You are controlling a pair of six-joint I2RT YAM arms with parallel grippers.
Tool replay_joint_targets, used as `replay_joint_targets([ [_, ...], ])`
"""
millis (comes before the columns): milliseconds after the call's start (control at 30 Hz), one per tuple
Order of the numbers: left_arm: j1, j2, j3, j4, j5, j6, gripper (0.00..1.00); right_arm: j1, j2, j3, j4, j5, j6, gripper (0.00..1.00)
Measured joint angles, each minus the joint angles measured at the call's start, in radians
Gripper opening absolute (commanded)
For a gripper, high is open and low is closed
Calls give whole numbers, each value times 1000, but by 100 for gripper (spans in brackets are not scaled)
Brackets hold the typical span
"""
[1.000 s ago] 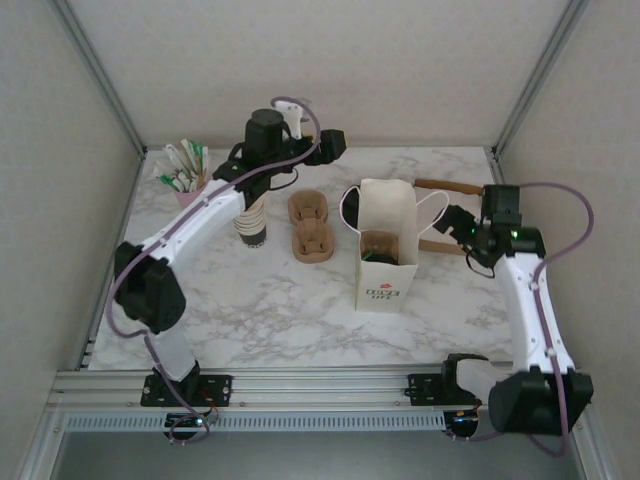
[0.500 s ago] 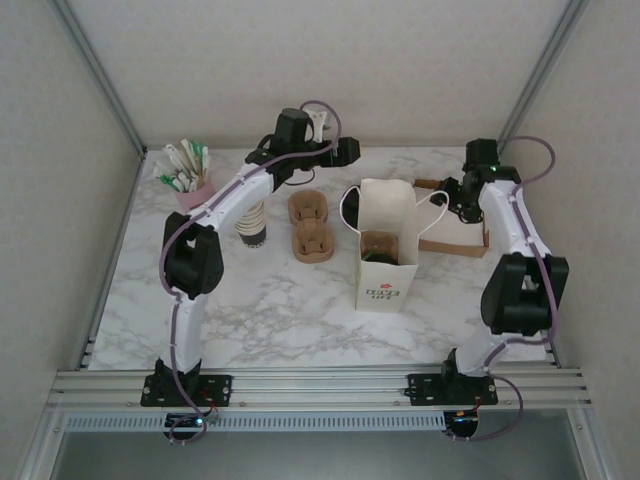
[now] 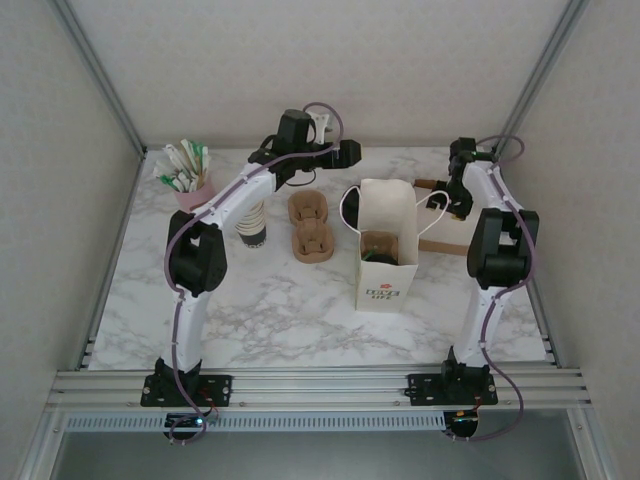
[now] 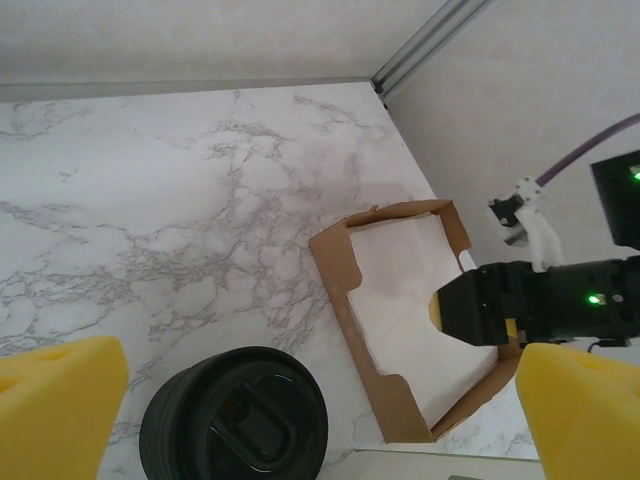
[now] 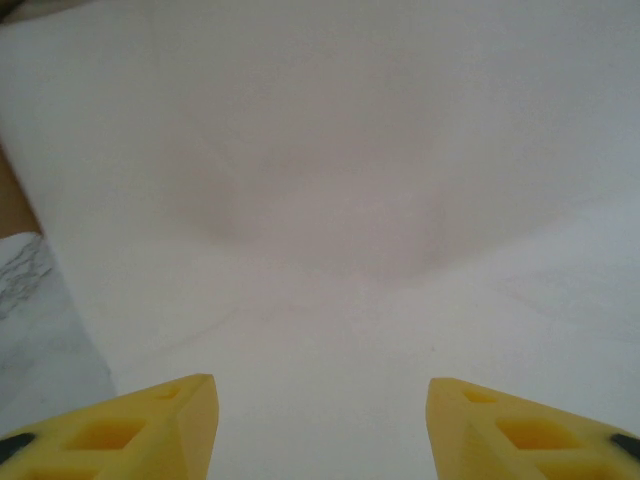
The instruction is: Pack the takeout coffee
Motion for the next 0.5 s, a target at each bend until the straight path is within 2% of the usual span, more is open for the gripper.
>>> replay_joint_targets([
  [233, 0, 0, -23, 9, 3, 3, 100, -2, 91, 59, -30, 24, -8, 63],
  [500, -2, 0, -56, 12, 4, 3, 100, -10, 175, 93, -56, 12, -10, 61],
])
